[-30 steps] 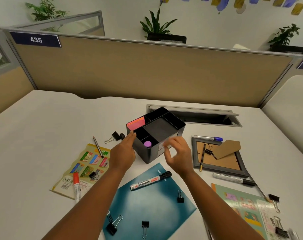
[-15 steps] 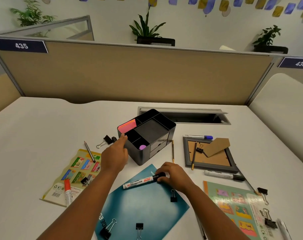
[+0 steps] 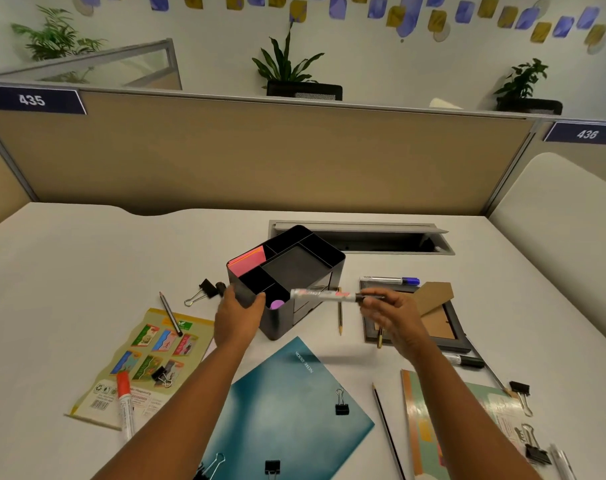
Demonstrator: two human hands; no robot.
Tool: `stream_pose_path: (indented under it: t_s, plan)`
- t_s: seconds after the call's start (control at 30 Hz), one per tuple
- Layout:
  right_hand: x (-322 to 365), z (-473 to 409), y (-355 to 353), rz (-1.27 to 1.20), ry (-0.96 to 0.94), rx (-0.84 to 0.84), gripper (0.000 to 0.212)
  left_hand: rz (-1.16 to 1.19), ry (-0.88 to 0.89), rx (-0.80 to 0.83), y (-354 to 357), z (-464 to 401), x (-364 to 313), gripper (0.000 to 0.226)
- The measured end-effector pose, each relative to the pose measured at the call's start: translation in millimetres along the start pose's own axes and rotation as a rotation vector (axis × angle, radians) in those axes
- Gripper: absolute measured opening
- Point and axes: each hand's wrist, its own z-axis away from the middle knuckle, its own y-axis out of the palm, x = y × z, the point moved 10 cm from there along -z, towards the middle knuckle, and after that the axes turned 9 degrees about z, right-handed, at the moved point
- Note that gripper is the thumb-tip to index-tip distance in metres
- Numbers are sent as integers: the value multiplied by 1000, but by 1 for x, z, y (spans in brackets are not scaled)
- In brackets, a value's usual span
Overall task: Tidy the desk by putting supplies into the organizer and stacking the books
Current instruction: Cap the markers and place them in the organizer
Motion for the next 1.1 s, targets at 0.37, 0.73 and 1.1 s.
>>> stream_pose_path:
  t_s: [0.37, 0.73, 1.1]
  plan:
    - [53, -28, -58, 155, -156, -391, 18, 116, -106, 34, 16, -16, 3, 45]
    - [88, -56, 4, 884, -328, -244, 21, -188, 77, -17, 4, -41, -11, 41]
    - [46, -76, 40, 1084, -202, -24, 22, -168, 148, -51, 0, -39, -13, 39]
